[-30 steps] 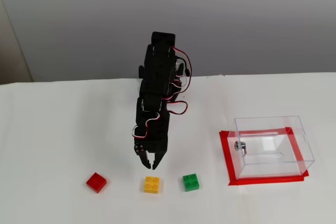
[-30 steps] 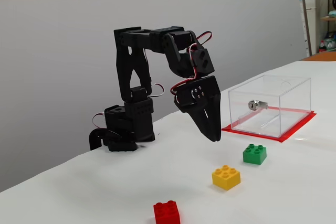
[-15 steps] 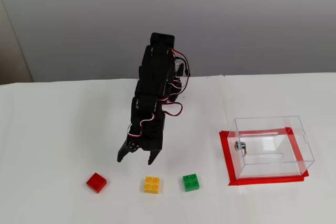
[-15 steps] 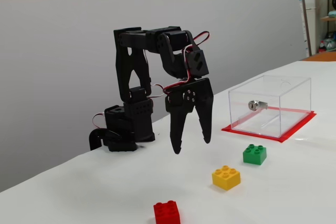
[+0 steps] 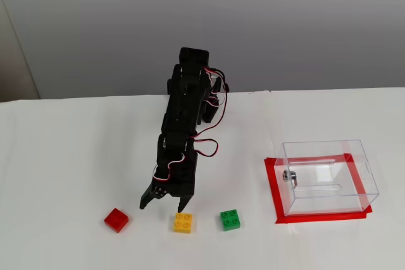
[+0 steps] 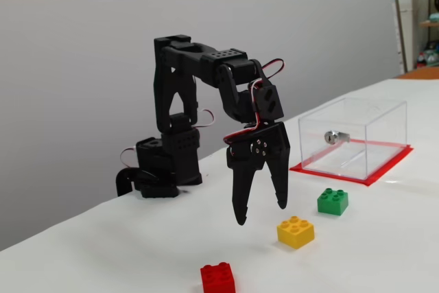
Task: Pick the yellow lego brick and place it into the transparent box
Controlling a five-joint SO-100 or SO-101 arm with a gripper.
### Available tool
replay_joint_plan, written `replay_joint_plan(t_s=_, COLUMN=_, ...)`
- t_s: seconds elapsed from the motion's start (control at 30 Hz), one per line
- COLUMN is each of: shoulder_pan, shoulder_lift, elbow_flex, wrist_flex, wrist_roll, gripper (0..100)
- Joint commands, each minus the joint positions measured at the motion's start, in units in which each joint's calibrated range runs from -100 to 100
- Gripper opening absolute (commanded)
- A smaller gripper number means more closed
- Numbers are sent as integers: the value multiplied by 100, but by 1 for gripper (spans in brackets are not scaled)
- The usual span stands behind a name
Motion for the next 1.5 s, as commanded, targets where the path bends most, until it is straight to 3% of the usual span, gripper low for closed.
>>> replay_joint_plan(t_s=0.0, shoulder_pan=-220, shoulder_lift=20, elbow_flex=-235, wrist_flex=-245, wrist_roll=-16, gripper=36)
replay_joint_plan(t_s=0.33, shoulder_pan=-530, shoulder_lift=54, elbow_flex=-145, wrist_flex=-524, wrist_roll=-251, gripper=36)
replay_joint_plan(t_s=1.47, shoulder_pan=-745, shoulder_lift=758, elbow_flex=-163, wrist_flex=-802, wrist_roll=-256, gripper=36)
